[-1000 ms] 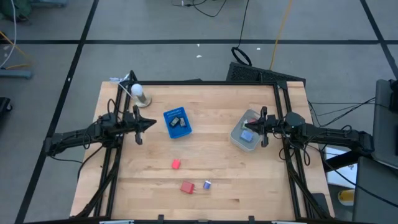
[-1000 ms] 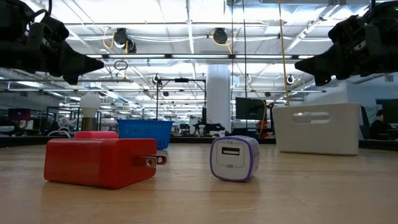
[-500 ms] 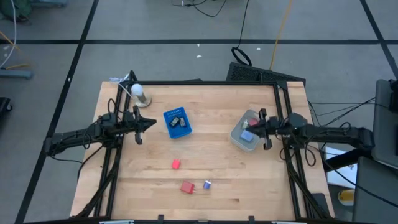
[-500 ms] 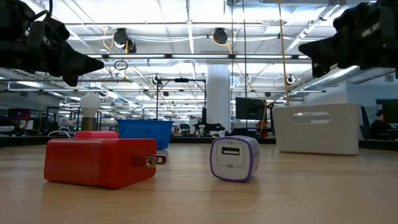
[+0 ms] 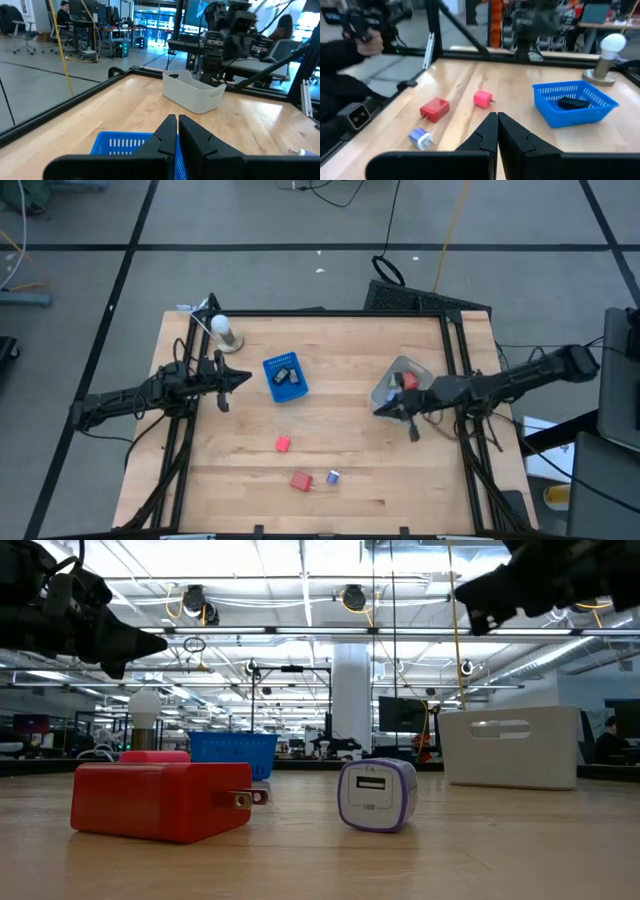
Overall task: Pick & Place Office items
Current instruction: Put the violet charger adapter into the gray bin
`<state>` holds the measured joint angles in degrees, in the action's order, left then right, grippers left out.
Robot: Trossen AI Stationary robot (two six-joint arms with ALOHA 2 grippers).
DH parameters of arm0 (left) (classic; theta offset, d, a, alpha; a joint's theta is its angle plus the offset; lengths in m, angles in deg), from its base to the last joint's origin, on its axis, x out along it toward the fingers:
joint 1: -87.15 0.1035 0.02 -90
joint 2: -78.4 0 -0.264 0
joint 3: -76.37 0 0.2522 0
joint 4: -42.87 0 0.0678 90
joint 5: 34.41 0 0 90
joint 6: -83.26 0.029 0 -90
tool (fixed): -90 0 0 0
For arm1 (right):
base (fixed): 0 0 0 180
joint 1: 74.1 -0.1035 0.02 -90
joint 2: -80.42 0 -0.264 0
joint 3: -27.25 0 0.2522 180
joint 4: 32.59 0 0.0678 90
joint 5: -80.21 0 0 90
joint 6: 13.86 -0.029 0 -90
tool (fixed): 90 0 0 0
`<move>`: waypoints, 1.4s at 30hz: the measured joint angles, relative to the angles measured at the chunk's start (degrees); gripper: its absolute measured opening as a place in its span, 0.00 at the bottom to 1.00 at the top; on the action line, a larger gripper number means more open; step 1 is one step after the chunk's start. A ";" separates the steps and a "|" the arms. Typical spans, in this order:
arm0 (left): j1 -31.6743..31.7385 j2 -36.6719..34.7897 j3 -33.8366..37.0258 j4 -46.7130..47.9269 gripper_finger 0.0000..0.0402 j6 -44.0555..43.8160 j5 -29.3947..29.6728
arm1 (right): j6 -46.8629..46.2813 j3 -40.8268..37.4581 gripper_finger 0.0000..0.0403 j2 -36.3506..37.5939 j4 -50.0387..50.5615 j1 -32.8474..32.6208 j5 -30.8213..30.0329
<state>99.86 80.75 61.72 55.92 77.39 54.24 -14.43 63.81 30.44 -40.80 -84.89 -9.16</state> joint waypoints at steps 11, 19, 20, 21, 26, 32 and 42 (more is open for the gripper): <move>0.02 3.08 -0.02 0.11 0.05 -3.33 0.50 | 4.71 23.42 0.10 -25.49 13.05 -6.05 -0.62; 0.02 5.49 -0.02 0.08 0.05 -3.66 0.50 | 0.58 33.95 0.48 -33.95 21.65 -7.47 1.03; 0.02 5.55 -0.02 0.07 0.05 -3.74 0.51 | 0.46 34.96 0.53 -34.93 22.51 -7.75 0.96; 0.02 5.69 -0.02 0.07 0.05 -3.88 0.52 | 0.73 35.70 0.57 -36.03 23.07 -8.01 0.92; 0.02 5.92 -0.02 0.07 0.05 -4.58 0.50 | 6.93 38.00 0.68 -42.80 23.25 -8.49 5.56; 0.02 5.90 -0.02 0.07 0.05 -4.86 0.50 | 10.18 38.47 0.70 -48.10 15.61 -9.05 14.58; 0.02 5.90 -0.02 0.13 0.05 -6.29 1.39 | 16.73 44.83 0.70 -58.34 20.46 -9.55 14.66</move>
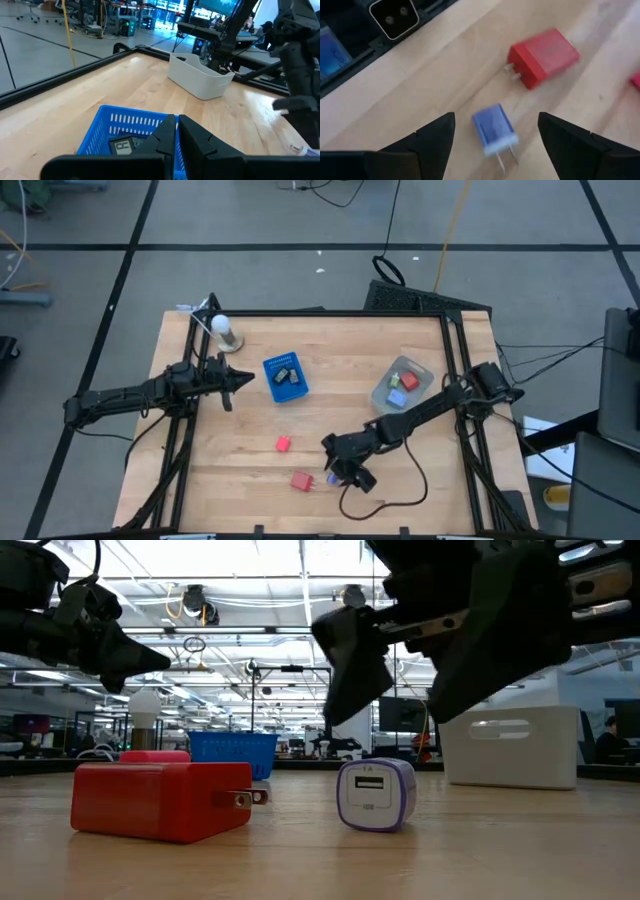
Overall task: Pick & Place Office items
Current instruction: Put the violet charger adapter into the gray bin
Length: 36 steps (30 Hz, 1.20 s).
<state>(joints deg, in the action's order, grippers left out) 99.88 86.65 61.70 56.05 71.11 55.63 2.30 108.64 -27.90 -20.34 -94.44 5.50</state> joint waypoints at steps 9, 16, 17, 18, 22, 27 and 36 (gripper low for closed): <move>0.00 0.00 0.00 0.03 0.05 1.01 0.03 | 1.28 0.64 0.70 -1.54 -0.72 1.26 4.74; 0.00 0.00 0.00 0.04 0.05 1.34 0.03 | 0.63 0.60 0.68 -5.79 -4.96 3.35 10.36; 0.00 0.00 0.00 0.04 0.05 1.35 0.05 | 0.96 0.60 0.67 -6.14 -4.93 3.50 10.47; 0.00 0.00 0.00 0.04 0.05 1.39 0.05 | 1.08 0.60 0.67 -6.38 -4.99 3.56 10.54; 0.00 0.00 0.00 0.07 0.05 1.56 0.05 | 1.64 0.60 0.65 -6.74 -5.32 3.82 12.26; 0.00 0.00 0.00 0.07 0.05 1.98 0.05 | 2.56 0.60 0.61 -6.73 -5.12 4.07 13.68; 0.00 0.00 0.00 0.09 0.05 2.94 0.08 | 2.74 0.53 0.49 -7.82 -3.97 5.33 14.77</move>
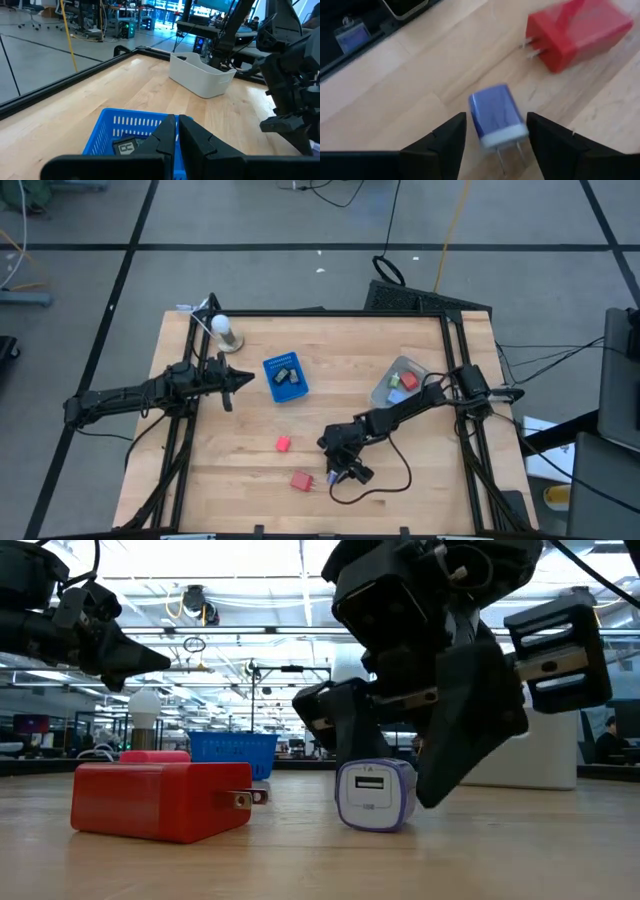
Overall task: Pick & Place Office items
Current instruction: Put the violet charger adapter into the gray bin
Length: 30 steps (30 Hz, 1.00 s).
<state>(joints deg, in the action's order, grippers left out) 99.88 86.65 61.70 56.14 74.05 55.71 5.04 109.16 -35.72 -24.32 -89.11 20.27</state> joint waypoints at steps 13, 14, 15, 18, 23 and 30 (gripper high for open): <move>0.00 0.00 0.00 0.00 0.05 0.48 0.02 | 1.97 -0.02 0.32 -0.83 -0.93 0.22 0.06; 0.00 0.00 0.02 0.00 0.05 0.48 0.02 | 1.65 -0.02 0.32 -0.83 -1.22 0.28 0.05; 0.00 0.00 0.02 0.00 0.05 0.46 0.02 | 1.50 -0.02 0.32 -0.70 -1.29 0.33 0.07; 0.00 0.00 0.02 0.00 0.05 0.25 0.03 | 1.16 -0.02 0.32 0.57 -1.40 0.34 0.03; 0.00 0.02 0.02 0.00 0.05 0.19 0.04 | -1.86 -0.36 0.34 5.70 -2.14 0.43 0.20; 0.00 0.01 0.02 0.00 0.05 0.04 0.04 | -6.07 -7.68 0.32 19.82 -11.16 1.66 -2.18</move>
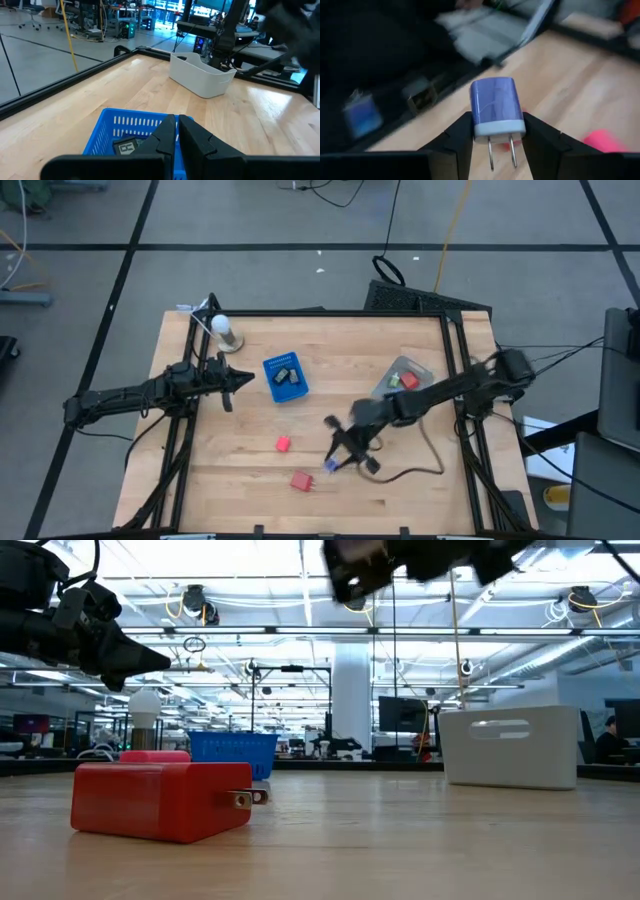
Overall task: Pick & Place Office items
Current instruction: Put the violet charger adapter into the gray bin
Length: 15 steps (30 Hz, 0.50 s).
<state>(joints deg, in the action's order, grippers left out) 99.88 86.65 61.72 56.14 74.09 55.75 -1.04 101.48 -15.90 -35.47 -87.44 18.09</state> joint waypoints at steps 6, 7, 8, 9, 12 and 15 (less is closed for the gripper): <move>0.00 0.00 0.00 0.00 0.05 -0.02 0.00 | -8.17 -15.37 0.32 17.75 -12.72 4.50 -9.27; 0.00 0.01 0.00 0.02 0.05 -0.02 0.00 | -9.97 -18.39 0.32 21.01 -15.13 5.48 -10.25; 0.01 -0.01 0.00 0.00 0.05 -0.02 0.00 | -11.28 -21.25 0.32 24.31 -17.68 6.46 -11.05; 0.01 -0.01 0.00 0.01 0.05 -0.01 0.00 | -12.41 -24.33 0.32 27.74 -19.89 7.41 -12.08; 0.00 -0.01 0.00 0.00 0.05 0.04 0.05 | -14.03 -32.43 0.32 37.44 -22.94 9.15 -17.02; 0.02 -0.01 0.04 0.00 0.05 0.03 1.14 | -13.83 -37.88 0.32 45.45 -23.03 9.74 -20.59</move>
<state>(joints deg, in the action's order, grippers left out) 99.90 86.65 61.76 56.14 74.12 56.89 -14.87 63.60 29.55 -58.50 -77.70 -2.50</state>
